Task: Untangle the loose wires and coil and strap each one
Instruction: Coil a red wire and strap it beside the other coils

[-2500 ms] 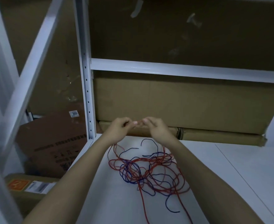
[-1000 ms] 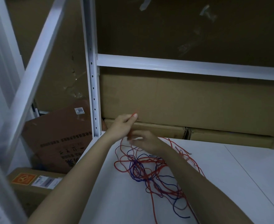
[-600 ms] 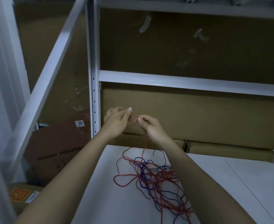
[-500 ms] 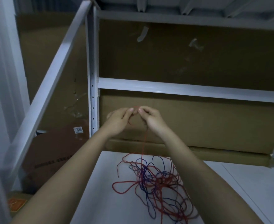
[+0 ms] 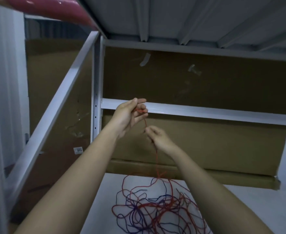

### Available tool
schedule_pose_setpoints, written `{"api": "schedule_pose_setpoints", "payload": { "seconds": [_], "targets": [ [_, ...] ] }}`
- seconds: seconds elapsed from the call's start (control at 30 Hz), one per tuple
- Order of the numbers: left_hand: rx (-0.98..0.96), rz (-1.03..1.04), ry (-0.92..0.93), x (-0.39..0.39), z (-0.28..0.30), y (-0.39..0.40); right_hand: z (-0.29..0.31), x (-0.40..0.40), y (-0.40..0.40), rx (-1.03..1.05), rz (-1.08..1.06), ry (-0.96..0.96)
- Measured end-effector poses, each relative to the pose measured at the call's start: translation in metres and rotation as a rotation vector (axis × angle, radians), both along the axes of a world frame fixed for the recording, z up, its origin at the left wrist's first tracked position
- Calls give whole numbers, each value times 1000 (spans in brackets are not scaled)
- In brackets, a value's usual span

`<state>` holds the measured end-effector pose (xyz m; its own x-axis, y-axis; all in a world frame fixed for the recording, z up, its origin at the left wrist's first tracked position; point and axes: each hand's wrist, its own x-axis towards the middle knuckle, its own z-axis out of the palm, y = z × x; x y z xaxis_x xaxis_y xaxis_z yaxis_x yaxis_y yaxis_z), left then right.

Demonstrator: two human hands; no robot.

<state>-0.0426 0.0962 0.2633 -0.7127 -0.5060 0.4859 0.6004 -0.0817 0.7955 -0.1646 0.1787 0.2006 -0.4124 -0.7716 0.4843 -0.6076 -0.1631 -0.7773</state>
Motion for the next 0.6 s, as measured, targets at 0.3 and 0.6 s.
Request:
{"api": "schedule_pose_setpoints", "payload": {
  "seconds": [0.3,0.6],
  "targets": [
    [-782,367,-522,9,-90,-5,-73,30,48,1,-85,626],
    [-288,-111,-402,39,-142,18,-87,11,17,57,27,-1]
  ]
}}
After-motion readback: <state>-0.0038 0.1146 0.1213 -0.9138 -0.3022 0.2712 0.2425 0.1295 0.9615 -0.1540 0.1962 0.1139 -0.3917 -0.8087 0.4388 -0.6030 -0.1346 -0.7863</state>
